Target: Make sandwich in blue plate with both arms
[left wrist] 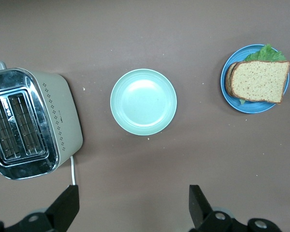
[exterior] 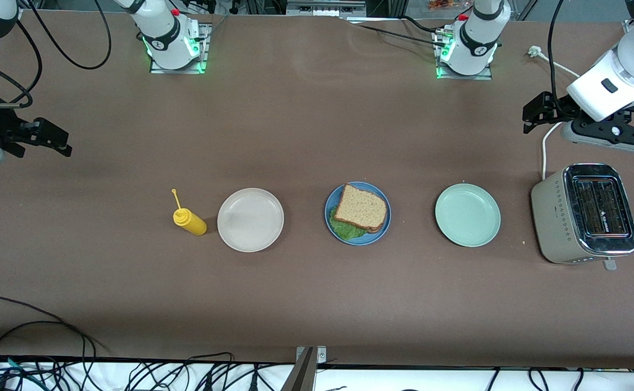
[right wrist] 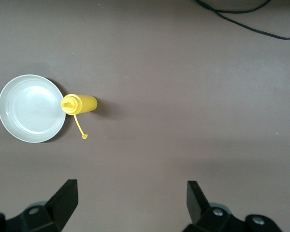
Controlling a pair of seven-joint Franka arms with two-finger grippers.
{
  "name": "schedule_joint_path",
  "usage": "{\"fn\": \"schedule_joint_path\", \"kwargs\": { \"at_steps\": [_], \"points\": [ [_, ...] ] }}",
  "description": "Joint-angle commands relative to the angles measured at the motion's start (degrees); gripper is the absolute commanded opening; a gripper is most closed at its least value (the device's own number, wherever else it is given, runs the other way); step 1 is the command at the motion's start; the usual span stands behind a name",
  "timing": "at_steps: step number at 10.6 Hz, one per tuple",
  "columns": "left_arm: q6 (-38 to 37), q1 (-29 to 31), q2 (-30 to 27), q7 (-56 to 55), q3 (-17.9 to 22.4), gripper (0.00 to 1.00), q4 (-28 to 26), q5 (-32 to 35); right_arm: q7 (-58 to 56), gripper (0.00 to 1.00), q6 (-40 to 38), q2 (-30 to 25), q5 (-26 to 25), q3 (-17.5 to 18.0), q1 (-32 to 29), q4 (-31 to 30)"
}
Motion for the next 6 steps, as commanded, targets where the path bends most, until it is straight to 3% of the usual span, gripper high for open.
{"fn": "schedule_joint_path", "kwargs": {
  "at_steps": [1, 6],
  "points": [
    [0.9, -3.6, -1.9, -0.2, 3.9, 1.00, -2.1, -1.5, 0.8, 1.00, -1.3, 0.5, -0.6, 0.1, -0.1, 1.5],
    [-2.8, -2.7, -0.5, -0.1, 4.0, 1.00, 0.1, -4.3, 0.8, 1.00, -1.3, 0.5, -0.6, 0.1, -0.1, 1.5]
  ]
}}
